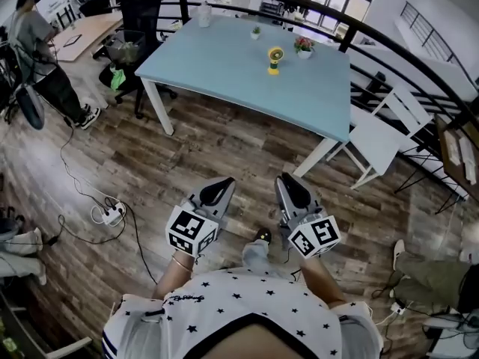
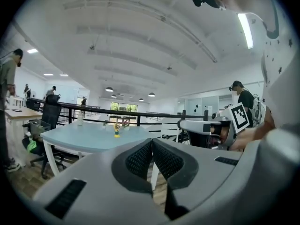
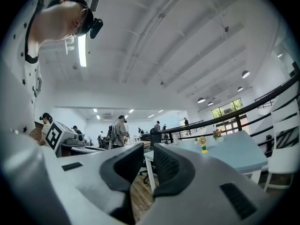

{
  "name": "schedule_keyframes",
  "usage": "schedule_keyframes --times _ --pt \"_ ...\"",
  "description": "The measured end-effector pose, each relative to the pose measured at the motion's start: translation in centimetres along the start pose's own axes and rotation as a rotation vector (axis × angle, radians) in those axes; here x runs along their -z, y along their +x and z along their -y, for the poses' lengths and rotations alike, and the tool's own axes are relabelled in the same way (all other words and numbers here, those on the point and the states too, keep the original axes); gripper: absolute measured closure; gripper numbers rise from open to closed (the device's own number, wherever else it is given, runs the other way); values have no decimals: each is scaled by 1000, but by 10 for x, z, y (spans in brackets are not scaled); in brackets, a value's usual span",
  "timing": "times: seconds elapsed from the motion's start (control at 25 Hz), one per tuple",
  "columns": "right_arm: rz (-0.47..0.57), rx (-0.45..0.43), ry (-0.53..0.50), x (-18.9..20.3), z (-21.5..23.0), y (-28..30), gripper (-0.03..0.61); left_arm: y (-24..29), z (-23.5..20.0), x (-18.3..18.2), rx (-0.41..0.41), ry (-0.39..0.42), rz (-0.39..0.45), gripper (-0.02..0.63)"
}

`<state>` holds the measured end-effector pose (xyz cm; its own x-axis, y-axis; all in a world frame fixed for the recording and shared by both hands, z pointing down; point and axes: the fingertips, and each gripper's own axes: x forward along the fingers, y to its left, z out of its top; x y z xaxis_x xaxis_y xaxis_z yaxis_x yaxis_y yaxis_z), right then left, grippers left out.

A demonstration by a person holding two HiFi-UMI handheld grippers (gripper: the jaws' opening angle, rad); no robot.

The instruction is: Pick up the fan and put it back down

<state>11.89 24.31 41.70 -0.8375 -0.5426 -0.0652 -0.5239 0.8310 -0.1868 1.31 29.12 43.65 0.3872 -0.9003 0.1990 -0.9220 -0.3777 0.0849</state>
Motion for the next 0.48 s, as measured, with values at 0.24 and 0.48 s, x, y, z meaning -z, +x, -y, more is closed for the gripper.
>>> schedule_keyframes --times 0.24,0.48 --pt "-13 -23 0 -5 50 25 512 47 -16 -9 -37 -25 1 586" --pt "-29 -57 4 -10 104 52 502 93 -30 -21 -94 -28 -11 586"
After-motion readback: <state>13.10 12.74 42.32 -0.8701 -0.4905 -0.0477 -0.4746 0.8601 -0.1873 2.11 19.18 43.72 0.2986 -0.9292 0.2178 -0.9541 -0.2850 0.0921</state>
